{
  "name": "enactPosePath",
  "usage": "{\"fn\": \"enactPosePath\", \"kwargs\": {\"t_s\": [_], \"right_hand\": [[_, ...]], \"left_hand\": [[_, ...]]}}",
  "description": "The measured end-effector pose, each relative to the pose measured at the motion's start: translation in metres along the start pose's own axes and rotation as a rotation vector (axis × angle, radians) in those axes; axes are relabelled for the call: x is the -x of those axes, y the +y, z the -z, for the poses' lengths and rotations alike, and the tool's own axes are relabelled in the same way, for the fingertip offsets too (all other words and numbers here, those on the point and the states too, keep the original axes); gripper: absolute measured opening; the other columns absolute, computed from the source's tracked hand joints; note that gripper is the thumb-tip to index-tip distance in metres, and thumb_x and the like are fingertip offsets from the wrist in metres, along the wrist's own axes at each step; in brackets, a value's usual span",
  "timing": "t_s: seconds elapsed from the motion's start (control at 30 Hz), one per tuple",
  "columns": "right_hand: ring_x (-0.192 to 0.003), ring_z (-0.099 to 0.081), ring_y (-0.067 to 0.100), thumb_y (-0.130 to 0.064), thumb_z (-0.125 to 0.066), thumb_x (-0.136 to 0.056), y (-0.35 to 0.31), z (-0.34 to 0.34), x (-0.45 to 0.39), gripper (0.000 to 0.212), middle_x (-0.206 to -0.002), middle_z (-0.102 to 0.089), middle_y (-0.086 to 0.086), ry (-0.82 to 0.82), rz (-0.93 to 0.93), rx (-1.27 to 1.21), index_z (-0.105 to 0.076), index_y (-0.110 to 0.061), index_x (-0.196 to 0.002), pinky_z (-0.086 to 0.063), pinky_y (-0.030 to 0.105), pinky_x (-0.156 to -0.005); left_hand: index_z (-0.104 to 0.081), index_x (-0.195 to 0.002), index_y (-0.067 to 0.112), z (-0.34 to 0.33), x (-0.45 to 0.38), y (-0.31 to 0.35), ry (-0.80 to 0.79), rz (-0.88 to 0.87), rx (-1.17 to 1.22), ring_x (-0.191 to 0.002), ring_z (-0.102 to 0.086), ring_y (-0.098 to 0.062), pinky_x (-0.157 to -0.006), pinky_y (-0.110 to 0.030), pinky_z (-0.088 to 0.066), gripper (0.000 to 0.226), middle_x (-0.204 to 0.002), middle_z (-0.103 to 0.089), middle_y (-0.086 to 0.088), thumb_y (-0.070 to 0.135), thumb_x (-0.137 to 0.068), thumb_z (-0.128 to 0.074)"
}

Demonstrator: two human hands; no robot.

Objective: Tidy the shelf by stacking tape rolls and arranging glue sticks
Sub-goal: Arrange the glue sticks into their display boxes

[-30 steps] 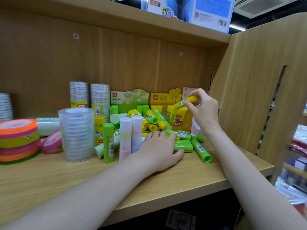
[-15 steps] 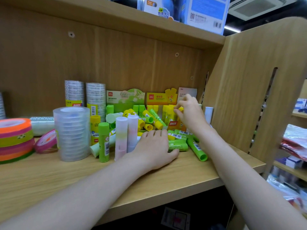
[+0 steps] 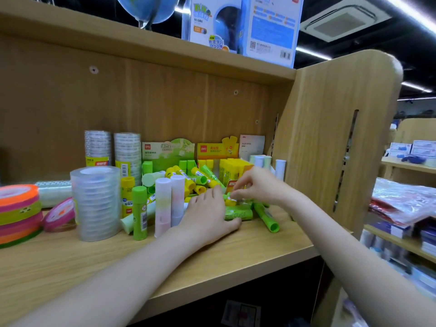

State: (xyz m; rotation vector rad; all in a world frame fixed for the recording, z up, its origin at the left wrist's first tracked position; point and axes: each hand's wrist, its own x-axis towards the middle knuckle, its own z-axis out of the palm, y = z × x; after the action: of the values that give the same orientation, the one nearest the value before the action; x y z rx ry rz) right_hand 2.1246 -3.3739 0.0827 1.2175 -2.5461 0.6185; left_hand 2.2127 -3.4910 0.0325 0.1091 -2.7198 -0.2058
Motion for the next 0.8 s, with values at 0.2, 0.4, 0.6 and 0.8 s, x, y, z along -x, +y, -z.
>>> {"fn": "enactPosePath", "kwargs": {"t_s": [0.2,0.4,0.6,0.8], "right_hand": [[-0.071,-0.046,0.008,-0.028,-0.073,-0.078,-0.003,-0.019,-0.011,0.020,-0.073,-0.054,-0.004,-0.065,-0.064,0.078,-0.073,-0.013,-0.091,-0.033,0.015,-0.054],[-0.083,-0.049,0.010,-0.026,-0.073,-0.078,0.003,-0.019,-0.021,0.021,-0.082,-0.057,-0.004,-0.158,-0.120,0.096,-0.072,-0.010,-0.091,-0.037,0.023,-0.067],[-0.068,-0.059,0.015,-0.008,-0.065,-0.083,0.022,-0.009,-0.010,0.009,-0.081,-0.059,0.006,0.145,-0.346,-0.953,-0.056,-0.011,-0.085,-0.048,0.025,-0.067],[-0.064,-0.063,0.015,-0.007,-0.061,-0.088,0.031,0.000,-0.018,0.021,-0.078,-0.062,0.009,0.381,-0.265,-1.067,-0.046,-0.008,-0.102,-0.055,0.021,-0.060]], "left_hand": [[-0.017,-0.141,0.008,-0.002,-0.002,0.000,-0.006,0.012,-0.008,-0.133,-0.031,-0.023,-0.105,-0.035,-0.025,0.082,-0.143,-0.032,-0.007,0.056,-0.085,-0.050],[-0.018,-0.141,0.009,-0.002,-0.002,-0.001,-0.007,0.017,0.008,-0.131,-0.031,-0.025,-0.104,-0.035,-0.026,0.081,-0.141,-0.034,-0.007,0.055,-0.084,-0.051],[-0.021,-0.140,0.010,-0.004,-0.001,-0.002,0.036,0.000,-0.026,-0.131,-0.027,-0.023,-0.105,-0.034,-0.024,0.074,-0.141,-0.030,-0.006,0.054,-0.086,-0.048],[-0.016,-0.147,0.018,-0.006,0.000,-0.004,0.019,-0.031,-0.097,-0.143,0.003,-0.023,-0.114,-0.037,-0.003,0.071,-0.156,-0.004,-0.008,0.054,-0.091,-0.038]]}}
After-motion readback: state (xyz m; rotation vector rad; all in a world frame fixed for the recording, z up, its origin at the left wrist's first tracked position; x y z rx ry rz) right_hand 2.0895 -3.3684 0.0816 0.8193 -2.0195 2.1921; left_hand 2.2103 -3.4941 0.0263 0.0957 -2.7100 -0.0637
